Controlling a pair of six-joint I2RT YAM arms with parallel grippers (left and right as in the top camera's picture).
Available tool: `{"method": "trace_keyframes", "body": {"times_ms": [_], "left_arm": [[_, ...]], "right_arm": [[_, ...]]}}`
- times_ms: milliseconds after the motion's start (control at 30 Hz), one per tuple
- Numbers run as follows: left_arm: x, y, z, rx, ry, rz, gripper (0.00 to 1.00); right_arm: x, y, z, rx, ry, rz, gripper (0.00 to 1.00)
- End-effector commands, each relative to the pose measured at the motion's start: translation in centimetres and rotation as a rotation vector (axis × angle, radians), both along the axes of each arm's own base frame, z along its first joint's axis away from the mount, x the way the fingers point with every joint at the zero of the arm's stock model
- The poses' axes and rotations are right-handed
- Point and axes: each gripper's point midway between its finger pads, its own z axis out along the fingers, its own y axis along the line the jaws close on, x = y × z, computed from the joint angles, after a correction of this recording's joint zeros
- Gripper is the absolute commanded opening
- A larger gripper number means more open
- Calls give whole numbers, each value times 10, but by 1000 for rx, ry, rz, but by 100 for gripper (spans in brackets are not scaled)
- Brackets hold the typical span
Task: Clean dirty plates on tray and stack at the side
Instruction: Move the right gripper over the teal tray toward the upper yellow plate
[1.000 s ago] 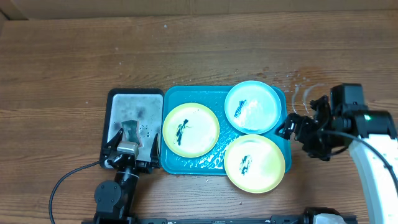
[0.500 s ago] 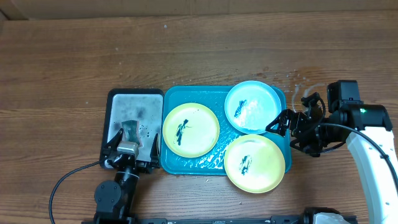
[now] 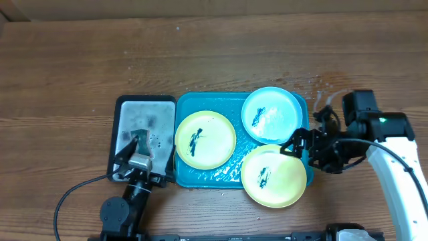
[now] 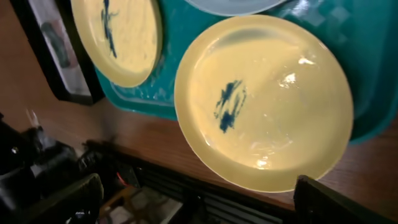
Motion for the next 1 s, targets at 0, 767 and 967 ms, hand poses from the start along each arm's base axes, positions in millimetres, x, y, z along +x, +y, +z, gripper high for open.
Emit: {"method": "trace_keyframes", "body": {"times_ms": [0,767,967], "left_arm": [[-7,-15,4,-59,41,-96,100],[79,-10,74,33,871,-8,100],[87,-17,43,25,986,-36,100]], "right_arm": [[-1,22,12,12,-92,120,100],[53,146,-51,-167,-288,196,100],[69,167,-43,-78,-357,193,100]]}}
